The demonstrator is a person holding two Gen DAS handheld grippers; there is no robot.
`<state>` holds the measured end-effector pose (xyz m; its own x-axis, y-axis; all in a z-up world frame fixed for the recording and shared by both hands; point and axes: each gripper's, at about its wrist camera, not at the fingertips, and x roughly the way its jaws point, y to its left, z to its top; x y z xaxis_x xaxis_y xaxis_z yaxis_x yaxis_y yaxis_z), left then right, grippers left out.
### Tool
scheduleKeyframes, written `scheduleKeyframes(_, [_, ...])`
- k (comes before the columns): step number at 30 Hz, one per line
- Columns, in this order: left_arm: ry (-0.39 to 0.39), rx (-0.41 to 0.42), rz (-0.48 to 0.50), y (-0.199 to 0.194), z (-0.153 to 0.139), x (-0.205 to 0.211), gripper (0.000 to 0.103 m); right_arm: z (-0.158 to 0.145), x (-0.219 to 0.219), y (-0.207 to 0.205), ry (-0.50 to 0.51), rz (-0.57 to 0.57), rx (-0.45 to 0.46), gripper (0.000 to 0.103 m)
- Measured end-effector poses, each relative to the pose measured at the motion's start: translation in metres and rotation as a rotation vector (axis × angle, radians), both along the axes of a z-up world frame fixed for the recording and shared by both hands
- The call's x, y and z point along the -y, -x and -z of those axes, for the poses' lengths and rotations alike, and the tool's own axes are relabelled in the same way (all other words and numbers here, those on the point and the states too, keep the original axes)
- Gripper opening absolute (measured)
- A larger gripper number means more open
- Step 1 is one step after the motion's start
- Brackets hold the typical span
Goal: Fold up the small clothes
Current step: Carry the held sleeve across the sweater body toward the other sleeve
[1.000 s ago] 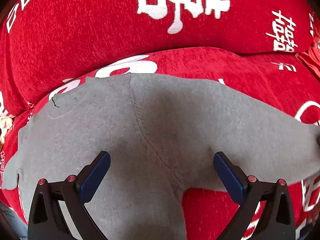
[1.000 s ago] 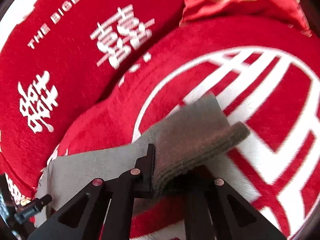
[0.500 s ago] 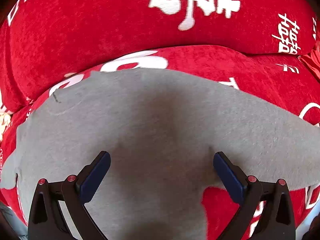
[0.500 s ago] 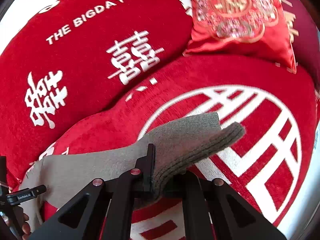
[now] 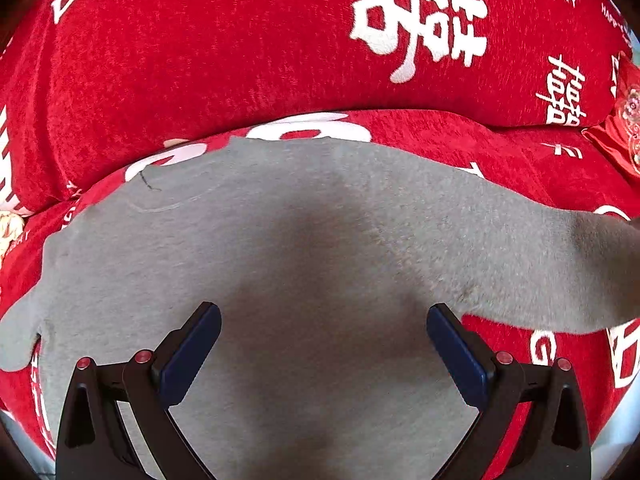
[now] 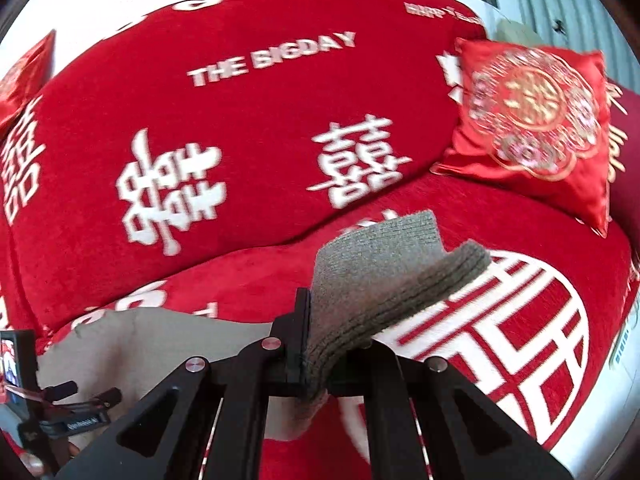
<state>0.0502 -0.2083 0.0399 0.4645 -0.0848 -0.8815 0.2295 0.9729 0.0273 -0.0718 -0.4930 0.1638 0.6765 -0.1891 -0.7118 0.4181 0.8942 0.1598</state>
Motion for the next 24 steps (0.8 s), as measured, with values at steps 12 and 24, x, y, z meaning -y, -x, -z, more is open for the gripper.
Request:
scheduleKeyframes(12, [0.057, -0.014, -0.063, 0.005, 0.002, -0.072, 0.103, -0.023, -0.107, -0.044, -0.003, -0.159, 0.001, 0.006])
scheduleKeyframes(24, [0.085, -0.042, -0.145, 0.013, 0.012, -0.148, 0.103, -0.046, -0.22, -0.076, 0.023, -0.322, 0.011, 0.006])
